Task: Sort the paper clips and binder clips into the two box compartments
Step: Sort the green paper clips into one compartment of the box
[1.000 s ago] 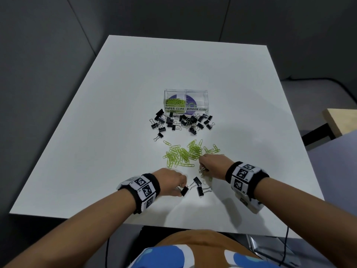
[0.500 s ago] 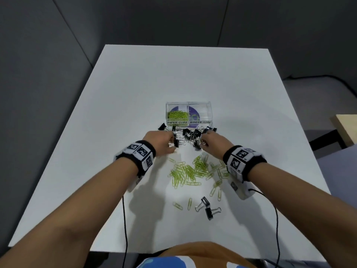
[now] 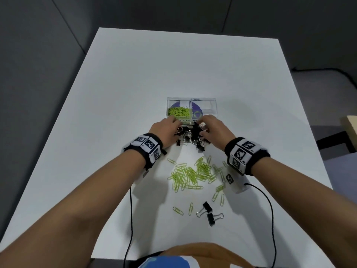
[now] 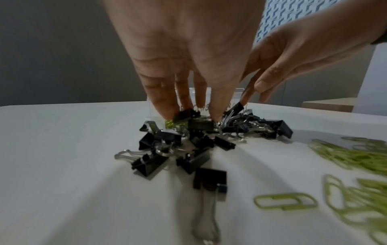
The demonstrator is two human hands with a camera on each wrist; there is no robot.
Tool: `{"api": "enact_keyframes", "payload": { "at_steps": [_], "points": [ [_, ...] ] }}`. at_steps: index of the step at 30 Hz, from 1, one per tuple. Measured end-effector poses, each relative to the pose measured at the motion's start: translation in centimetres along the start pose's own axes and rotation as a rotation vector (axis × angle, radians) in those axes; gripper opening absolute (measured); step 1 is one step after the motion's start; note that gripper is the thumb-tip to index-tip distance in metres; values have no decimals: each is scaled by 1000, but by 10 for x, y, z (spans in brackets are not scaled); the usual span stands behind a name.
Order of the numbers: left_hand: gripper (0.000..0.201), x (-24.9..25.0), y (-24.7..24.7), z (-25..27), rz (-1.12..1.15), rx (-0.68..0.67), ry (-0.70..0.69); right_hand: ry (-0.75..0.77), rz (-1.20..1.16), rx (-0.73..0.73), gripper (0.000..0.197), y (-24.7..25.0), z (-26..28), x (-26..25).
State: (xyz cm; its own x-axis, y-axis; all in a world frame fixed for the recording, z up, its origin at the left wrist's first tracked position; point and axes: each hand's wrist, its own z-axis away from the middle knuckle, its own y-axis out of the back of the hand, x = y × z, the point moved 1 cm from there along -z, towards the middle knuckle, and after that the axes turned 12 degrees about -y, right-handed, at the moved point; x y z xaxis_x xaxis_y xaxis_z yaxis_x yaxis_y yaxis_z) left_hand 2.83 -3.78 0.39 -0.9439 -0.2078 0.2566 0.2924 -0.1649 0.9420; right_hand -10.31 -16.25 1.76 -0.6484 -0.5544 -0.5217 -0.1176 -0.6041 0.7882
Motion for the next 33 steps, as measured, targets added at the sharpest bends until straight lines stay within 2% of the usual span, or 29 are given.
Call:
{"api": "enact_keyframes", "payload": {
  "at_steps": [2,4,5,8,10,12,15,18,19,23,29,33],
  "points": [
    [49,6,1,10,-26,65,-47,69,66,-6,27,2,11,8],
    [39,19,0,22,-35,116,-97,138,158,-75,21,2,26,15],
    [33,28,-3,29,-26,101,-128,166,203,-122,19,0,34,20],
    [26,59,-27,49,19,-99,-265,220,362,-218,16,-12,61,33],
    [27,80,-45,60,14,-214,-390,263,446,-256,11,-23,80,42],
    [33,97,-59,68,10,-302,-451,327,490,-276,8,-33,102,51],
    [36,119,-72,76,-22,-340,-511,460,520,-238,16,-50,132,67],
    [32,129,-77,80,-25,-307,-532,436,486,-226,39,-58,149,83],
    [32,130,-77,80,-35,-301,-528,460,473,-200,41,-59,154,88],
    [34,129,-76,81,-36,-243,-551,564,492,-86,31,-64,169,93],
    [31,132,-83,83,-27,-279,-633,762,511,-21,16,-83,175,98],
    [31,132,-81,77,-31,-290,-578,797,548,68,14,-80,167,103]
  ]
}}
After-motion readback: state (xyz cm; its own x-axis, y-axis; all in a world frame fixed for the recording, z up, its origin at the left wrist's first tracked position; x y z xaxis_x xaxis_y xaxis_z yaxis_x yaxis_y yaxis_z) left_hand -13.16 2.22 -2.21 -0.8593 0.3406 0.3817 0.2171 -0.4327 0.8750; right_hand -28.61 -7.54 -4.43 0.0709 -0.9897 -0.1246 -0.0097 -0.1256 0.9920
